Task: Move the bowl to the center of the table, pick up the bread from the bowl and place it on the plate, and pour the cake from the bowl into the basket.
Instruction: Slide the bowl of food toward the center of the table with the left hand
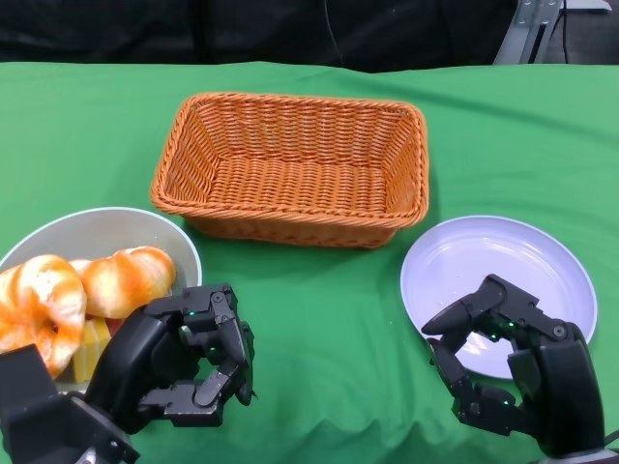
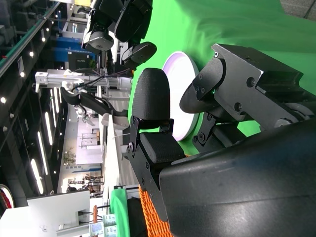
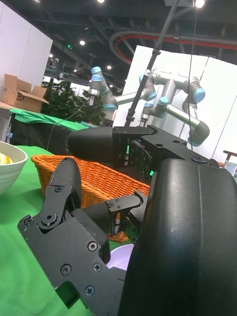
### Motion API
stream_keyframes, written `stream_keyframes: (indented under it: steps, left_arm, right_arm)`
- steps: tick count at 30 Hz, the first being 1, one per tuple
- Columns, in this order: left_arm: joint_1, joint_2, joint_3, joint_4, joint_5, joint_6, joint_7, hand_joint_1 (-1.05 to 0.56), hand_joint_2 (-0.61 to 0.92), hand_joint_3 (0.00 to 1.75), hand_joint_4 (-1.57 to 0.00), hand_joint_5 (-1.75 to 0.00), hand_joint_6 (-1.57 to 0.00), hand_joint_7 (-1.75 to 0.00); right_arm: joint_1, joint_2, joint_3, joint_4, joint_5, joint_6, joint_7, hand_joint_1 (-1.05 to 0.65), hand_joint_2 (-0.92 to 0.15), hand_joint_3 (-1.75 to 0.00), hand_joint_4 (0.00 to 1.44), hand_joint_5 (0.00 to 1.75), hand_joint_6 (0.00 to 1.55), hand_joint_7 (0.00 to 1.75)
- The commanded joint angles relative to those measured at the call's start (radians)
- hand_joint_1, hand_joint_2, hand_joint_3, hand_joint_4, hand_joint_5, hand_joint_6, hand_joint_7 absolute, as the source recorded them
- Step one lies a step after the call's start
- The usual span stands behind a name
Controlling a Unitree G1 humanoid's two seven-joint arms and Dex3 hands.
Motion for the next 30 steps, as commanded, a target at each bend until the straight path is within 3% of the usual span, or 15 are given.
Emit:
stream_keyframes:
  steps: [1,5,10,11,13,15,17,19,22,26,30]
  left_arm:
    - [-0.008,0.009,0.003,-0.002,0.000,-0.005,-0.003,0.09,0.58,1.18,-0.87,-1.67,-0.86,-1.38]
    - [-0.008,0.009,0.003,-0.002,0.000,-0.005,-0.003,0.09,0.59,1.18,-0.87,-1.67,-0.86,-1.39]
    - [0.005,-0.049,0.037,-0.159,0.079,-0.243,0.133,0.01,0.54,1.19,-0.84,-1.59,-0.84,-1.38]
    - [-0.004,-0.047,0.048,-0.174,0.084,-0.256,0.156,-0.01,0.55,1.13,-0.83,-1.49,-0.85,-1.25]
    - [-0.021,-0.038,0.061,-0.180,0.087,-0.277,0.184,-0.12,0.65,0.78,-0.81,-1.21,-0.89,-0.86]
    - [-0.044,-0.021,0.074,-0.167,0.078,-0.294,0.189,-0.17,0.71,0.61,-0.78,-1.07,-0.87,-0.68]
    - [-0.068,-0.004,0.088,-0.151,0.064,-0.309,0.187,-0.25,0.87,0.26,-0.77,-0.74,-0.86,-0.32]
    - [-0.082,0.013,0.109,-0.160,0.042,-0.278,0.203,-0.28,0.91,0.15,-0.71,-0.53,-0.80,-0.16]
    - [-0.113,0.030,0.151,-0.142,0.027,-0.268,0.240,-0.30,0.92,0.11,-0.64,-0.33,-0.72,-0.04]
    - [-0.125,0.036,0.165,-0.130,0.026,-0.270,0.257,-0.31,0.92,0.11,-0.60,-0.27,-0.69,-0.01]
    - [-0.189,0.101,0.240,-0.052,0.041,-0.263,0.309,-0.36,0.92,0.11,-0.54,-0.21,-0.62,0.00]
  right_arm:
    - [-0.001,-0.005,-0.007,-0.006,0.011,-0.002,-0.003,-0.23,-0.52,-0.88,0.75,1.51,0.69,1.25]
    - [-0.001,-0.005,-0.007,-0.006,0.011,-0.002,-0.002,-0.23,-0.52,-0.88,0.75,1.51,0.69,1.25]
    - [-0.003,-0.008,-0.008,0.000,0.010,0.001,-0.001,-0.23,-0.52,-0.88,0.76,1.52,0.69,1.26]
    - [-0.007,-0.009,-0.009,0.007,0.010,-0.004,-0.001,-0.23,-0.51,-0.88,0.76,1.52,0.69,1.26]
    - [-0.013,-0.008,-0.011,0.021,0.012,-0.016,-0.002,-0.22,-0.51,-0.88,0.75,1.52,0.68,1.26]
    - [-0.016,-0.009,-0.011,0.027,0.014,-0.018,0.001,-0.22,-0.51,-0.88,0.75,1.52,0.68,1.26]
    - [-0.018,-0.012,-0.011,0.030,0.014,-0.018,0.004,-0.23,-0.51,-0.88,0.74,1.52,0.67,1.26]
    - [-0.017,-0.010,-0.009,0.027,0.017,-0.013,0.006,-0.23,-0.51,-0.88,0.75,1.52,0.68,1.26]
    - [-0.015,-0.005,-0.007,0.028,0.018,-0.014,0.004,-0.22,-0.51,-0.88,0.75,1.53,0.68,1.26]
    - [-0.014,-0.003,-0.006,0.029,0.018,-0.016,0.003,-0.21,-0.50,-0.89,0.75,1.53,0.68,1.26]
    - [-0.003,0.003,-0.005,0.014,0.008,-0.004,-0.004,-0.21,-0.49,-0.91,0.75,1.52,0.69,1.25]
